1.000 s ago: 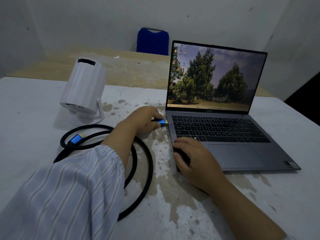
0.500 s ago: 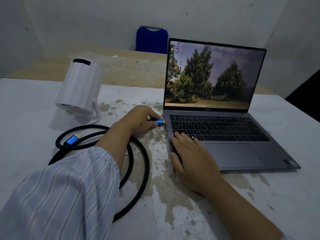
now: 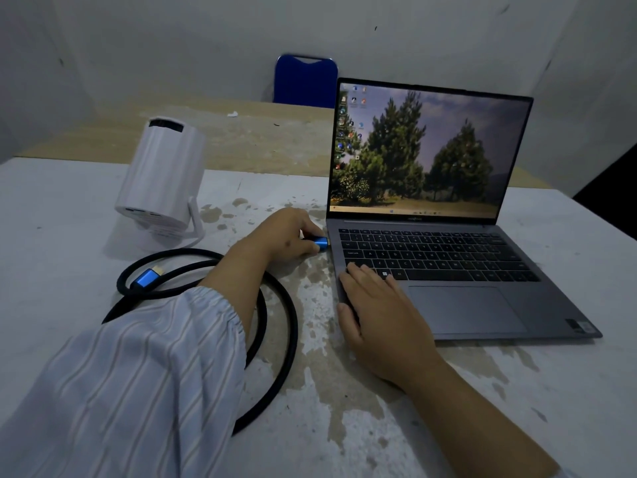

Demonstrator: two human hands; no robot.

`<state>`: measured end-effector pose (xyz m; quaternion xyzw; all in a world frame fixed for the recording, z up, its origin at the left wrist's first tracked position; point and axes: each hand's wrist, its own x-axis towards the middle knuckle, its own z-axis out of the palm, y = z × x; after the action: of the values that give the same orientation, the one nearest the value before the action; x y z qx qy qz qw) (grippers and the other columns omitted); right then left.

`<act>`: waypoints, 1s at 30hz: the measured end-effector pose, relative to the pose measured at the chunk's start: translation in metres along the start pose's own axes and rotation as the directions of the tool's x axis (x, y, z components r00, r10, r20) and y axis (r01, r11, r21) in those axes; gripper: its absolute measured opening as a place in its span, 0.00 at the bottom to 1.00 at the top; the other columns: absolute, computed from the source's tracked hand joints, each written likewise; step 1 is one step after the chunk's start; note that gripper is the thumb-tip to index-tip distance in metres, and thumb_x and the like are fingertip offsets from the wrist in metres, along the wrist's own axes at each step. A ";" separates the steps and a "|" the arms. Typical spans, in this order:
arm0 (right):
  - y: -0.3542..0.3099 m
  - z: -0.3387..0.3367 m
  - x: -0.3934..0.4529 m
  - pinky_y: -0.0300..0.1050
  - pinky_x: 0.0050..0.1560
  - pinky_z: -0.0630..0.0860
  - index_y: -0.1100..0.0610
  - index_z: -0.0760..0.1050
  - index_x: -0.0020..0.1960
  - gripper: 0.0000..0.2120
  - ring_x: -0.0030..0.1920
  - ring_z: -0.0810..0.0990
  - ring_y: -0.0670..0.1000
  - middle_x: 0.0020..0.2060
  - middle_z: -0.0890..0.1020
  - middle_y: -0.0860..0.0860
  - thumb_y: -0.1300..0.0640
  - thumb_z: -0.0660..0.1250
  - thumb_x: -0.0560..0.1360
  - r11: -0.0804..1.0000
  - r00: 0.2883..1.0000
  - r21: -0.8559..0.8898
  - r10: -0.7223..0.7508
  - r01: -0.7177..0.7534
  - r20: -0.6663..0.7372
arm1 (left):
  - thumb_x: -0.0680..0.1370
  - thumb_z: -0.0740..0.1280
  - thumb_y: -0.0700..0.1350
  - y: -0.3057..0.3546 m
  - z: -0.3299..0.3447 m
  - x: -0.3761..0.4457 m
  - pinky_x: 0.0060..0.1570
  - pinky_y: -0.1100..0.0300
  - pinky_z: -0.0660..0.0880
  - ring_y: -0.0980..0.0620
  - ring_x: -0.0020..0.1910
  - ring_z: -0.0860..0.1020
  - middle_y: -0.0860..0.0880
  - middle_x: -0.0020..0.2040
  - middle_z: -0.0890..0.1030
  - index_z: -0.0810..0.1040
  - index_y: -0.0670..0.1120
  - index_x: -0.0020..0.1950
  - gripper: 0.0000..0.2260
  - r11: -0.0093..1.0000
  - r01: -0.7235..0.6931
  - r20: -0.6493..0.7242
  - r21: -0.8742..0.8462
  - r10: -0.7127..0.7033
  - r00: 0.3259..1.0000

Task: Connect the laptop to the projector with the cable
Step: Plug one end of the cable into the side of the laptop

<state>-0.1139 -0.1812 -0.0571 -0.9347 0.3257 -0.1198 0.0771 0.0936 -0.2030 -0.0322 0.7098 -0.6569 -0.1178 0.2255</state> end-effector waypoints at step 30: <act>-0.001 -0.001 0.000 0.50 0.73 0.52 0.57 0.60 0.71 0.23 0.73 0.59 0.51 0.72 0.65 0.53 0.50 0.52 0.77 1.000 0.999 -0.023 -0.006 0.005 -0.036 | 0.77 0.56 0.54 0.027 0.021 -0.041 0.65 0.39 0.58 0.46 0.64 0.68 0.46 0.63 0.73 0.70 0.48 0.63 0.17 0.935 0.139 -0.110 0.327 -0.108 0.988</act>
<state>-0.1140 -0.1806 -0.0565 -0.9340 0.3260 -0.1331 0.0599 0.0558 -0.1670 -0.0428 0.7823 -0.6104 0.0136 0.1236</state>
